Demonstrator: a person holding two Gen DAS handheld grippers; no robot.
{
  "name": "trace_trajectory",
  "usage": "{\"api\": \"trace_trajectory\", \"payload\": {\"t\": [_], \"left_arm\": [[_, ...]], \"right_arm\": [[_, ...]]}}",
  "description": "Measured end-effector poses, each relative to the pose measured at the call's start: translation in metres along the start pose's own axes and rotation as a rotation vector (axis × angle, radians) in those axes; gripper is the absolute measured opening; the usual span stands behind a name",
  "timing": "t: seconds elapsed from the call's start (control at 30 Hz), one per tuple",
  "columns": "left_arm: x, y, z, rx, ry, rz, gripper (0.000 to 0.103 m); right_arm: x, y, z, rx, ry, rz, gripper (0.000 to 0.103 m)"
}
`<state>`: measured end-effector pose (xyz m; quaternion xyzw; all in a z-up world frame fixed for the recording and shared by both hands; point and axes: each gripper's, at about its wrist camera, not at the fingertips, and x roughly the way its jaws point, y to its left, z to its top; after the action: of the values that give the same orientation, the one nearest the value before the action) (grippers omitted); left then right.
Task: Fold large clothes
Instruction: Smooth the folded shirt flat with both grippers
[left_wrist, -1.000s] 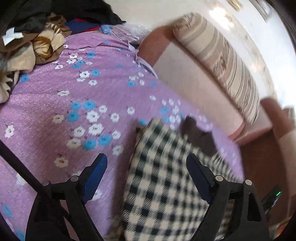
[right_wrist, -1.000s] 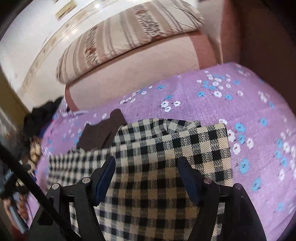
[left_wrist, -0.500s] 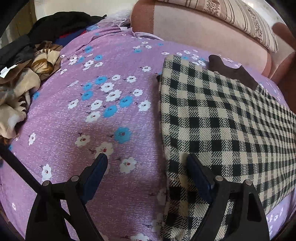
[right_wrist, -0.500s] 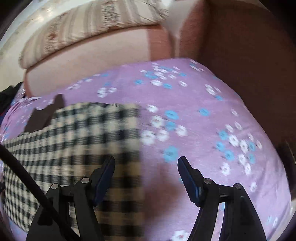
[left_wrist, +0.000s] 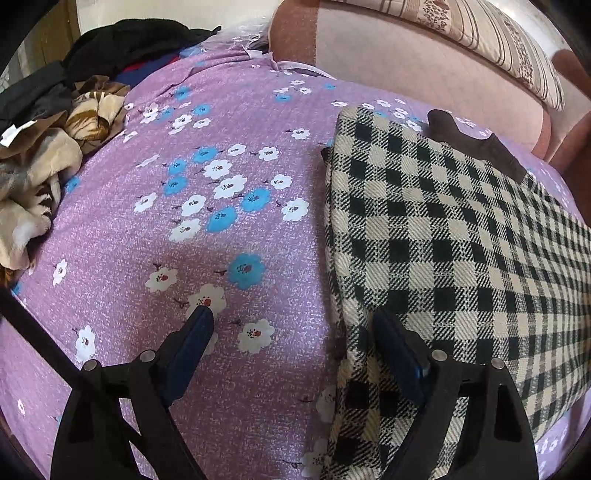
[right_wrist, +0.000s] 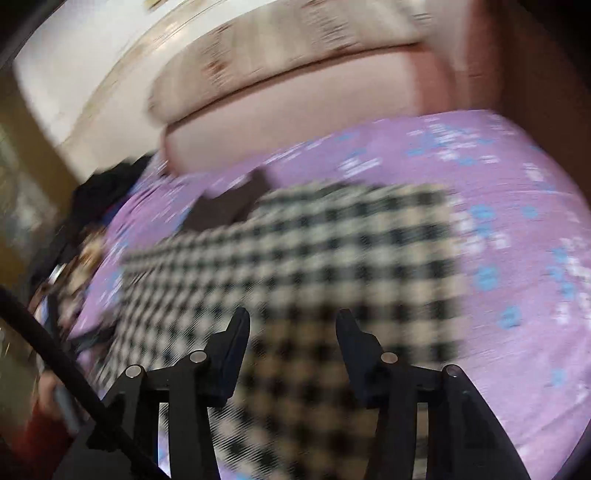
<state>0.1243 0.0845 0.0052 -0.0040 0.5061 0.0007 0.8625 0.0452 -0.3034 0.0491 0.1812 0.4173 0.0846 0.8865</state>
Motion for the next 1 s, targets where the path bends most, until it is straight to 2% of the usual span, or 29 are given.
{"api": "trace_trajectory", "payload": {"t": [0.1,0.13,0.17,0.2,0.23,0.27,0.3,0.4,0.43,0.57,0.63,0.7,0.73,0.77,0.8,0.83,0.9,0.97,1.0], "left_arm": [[0.002,0.003,0.001,-0.01,-0.001,0.0,0.091],[0.002,0.004,0.001,-0.016,0.0,-0.003,0.091],[0.001,0.004,0.002,-0.019,0.0,-0.005,0.091],[0.0,0.005,0.002,-0.024,0.0,-0.008,0.09],[-0.004,0.007,0.002,-0.039,-0.005,-0.012,0.087],[-0.009,0.008,0.002,-0.052,-0.014,-0.017,0.078],[-0.013,0.008,0.001,-0.059,-0.02,-0.021,0.071],[-0.035,0.004,-0.004,-0.056,-0.056,-0.048,0.068],[-0.045,-0.001,-0.007,-0.044,-0.072,-0.068,0.068],[-0.059,-0.023,-0.018,0.028,-0.081,-0.109,0.068],[-0.058,-0.036,-0.026,0.063,-0.071,-0.104,0.068],[-0.052,-0.044,-0.034,0.08,-0.036,-0.095,0.068],[-0.049,-0.047,-0.038,0.082,-0.023,-0.092,0.068],[-0.045,-0.05,-0.042,0.081,-0.006,-0.083,0.068],[-0.043,-0.05,-0.045,0.075,0.005,-0.072,0.068],[-0.043,-0.05,-0.048,0.068,0.009,-0.065,0.068],[-0.048,-0.048,-0.051,0.057,0.013,-0.049,0.068],[-0.06,-0.047,-0.058,0.049,0.001,-0.024,0.068],[-0.067,-0.048,-0.062,0.05,-0.007,-0.027,0.068]], "right_arm": [[0.018,0.013,-0.012,-0.061,0.104,0.059,0.053],[0.024,0.012,-0.016,-0.071,0.136,0.052,0.053],[0.028,0.01,-0.021,-0.077,0.158,0.021,0.053],[0.035,0.003,-0.024,-0.074,0.184,-0.06,0.051],[0.037,-0.004,-0.025,-0.059,0.191,-0.107,0.041],[0.035,-0.01,-0.026,-0.032,0.188,-0.109,0.037],[0.026,-0.02,-0.024,0.024,0.168,-0.112,0.038],[-0.013,-0.035,-0.02,0.093,0.034,-0.271,0.044],[-0.029,-0.04,-0.02,0.114,-0.003,-0.27,0.044],[-0.067,-0.043,-0.039,0.179,-0.062,-0.125,0.044],[-0.065,-0.03,-0.057,0.154,-0.027,-0.033,0.044],[-0.054,-0.018,-0.076,0.143,0.05,0.053,0.044],[-0.048,-0.014,-0.083,0.143,0.087,0.051,0.045],[-0.04,-0.011,-0.087,0.142,0.122,0.017,0.045],[-0.031,-0.015,-0.095,0.145,0.165,-0.078,0.044],[-0.027,-0.021,-0.098,0.159,0.174,-0.129,0.037],[-0.035,-0.029,-0.098,0.212,0.132,-0.124,0.037],[-0.052,-0.028,-0.095,0.215,0.054,-0.197,0.039],[-0.057,-0.028,-0.093,0.21,0.024,-0.217,0.043]]}}
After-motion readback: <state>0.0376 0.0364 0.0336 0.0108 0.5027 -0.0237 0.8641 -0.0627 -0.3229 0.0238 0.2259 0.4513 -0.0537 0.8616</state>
